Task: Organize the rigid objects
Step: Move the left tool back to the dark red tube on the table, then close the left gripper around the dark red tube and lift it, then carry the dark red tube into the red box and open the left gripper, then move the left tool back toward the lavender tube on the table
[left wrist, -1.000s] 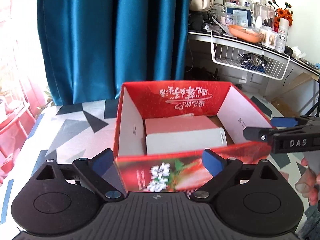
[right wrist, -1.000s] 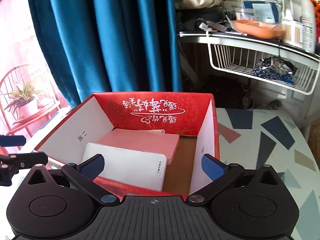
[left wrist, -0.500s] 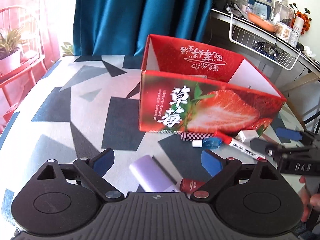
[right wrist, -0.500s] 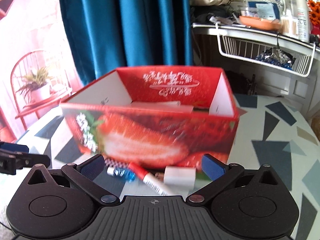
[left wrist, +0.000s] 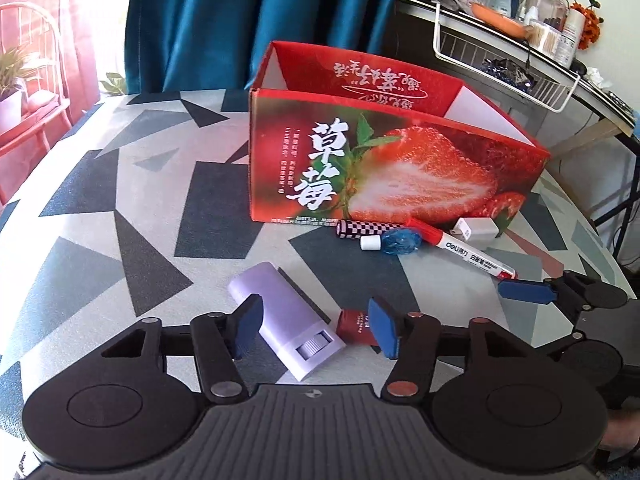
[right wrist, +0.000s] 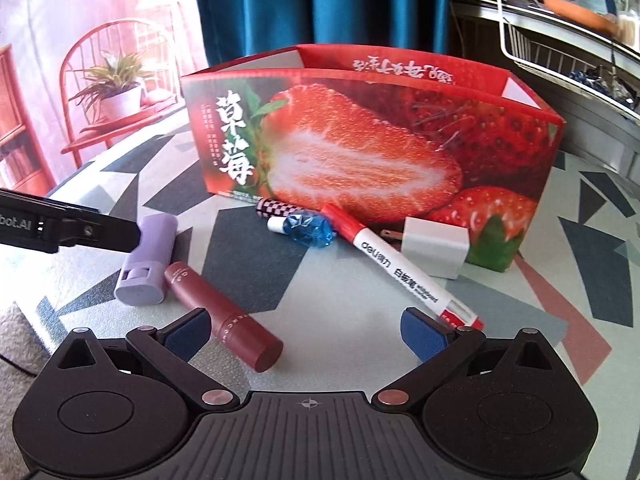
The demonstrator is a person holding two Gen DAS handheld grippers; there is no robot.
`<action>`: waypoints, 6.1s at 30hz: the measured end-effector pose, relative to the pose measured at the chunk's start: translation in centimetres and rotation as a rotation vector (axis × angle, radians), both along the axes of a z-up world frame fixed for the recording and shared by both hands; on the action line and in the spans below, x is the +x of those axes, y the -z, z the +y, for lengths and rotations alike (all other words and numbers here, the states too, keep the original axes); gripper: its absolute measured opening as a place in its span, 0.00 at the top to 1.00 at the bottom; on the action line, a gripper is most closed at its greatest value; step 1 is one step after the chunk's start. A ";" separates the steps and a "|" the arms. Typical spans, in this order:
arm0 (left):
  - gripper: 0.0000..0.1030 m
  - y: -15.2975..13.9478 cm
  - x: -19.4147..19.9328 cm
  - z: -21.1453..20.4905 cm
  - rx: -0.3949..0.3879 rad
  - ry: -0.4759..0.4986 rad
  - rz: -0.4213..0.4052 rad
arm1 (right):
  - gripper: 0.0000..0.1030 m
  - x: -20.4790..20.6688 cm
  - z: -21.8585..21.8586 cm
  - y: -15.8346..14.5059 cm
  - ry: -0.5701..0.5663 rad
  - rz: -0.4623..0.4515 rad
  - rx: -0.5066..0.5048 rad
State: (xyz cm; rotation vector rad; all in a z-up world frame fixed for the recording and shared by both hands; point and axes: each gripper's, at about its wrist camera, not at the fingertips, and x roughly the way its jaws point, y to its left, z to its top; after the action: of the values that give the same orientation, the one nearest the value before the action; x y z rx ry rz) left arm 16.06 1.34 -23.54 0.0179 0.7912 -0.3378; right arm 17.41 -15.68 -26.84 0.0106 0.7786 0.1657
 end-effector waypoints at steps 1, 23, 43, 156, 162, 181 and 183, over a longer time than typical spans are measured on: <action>0.50 0.0 0.0 -0.2 -0.001 0.013 -0.001 | 0.04 0.0 0.1 0.1 -0.006 0.001 -0.004; 0.68 2.5 2.0 -3.7 0.028 0.137 0.067 | 0.41 0.1 -0.6 0.9 -0.016 0.041 0.035; 0.67 2.8 4.0 -3.8 -0.022 0.109 0.102 | 0.52 0.1 -1.0 0.8 0.000 0.038 0.061; 0.05 -6.6 8.7 -4.5 -0.164 0.088 -0.129 | 0.02 5.8 -6.8 -8.4 0.217 -0.297 0.076; 0.04 -5.7 7.0 -2.7 -0.136 0.007 -0.120 | 0.00 3.8 -6.4 -7.1 0.246 -0.288 0.057; 0.07 1.1 3.2 2.5 -0.079 -0.178 0.090 | 0.00 0.5 -2.7 -0.1 0.157 -0.120 0.020; 0.11 1.3 3.2 2.8 -0.080 -0.187 0.092 | 0.00 0.5 -2.6 0.0 0.158 -0.112 0.022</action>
State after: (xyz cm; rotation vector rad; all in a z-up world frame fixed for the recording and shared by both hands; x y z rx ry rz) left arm 19.29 4.10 -24.84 -0.1473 0.8627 -0.1936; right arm 17.91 -18.29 -26.88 0.0823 0.6610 0.0248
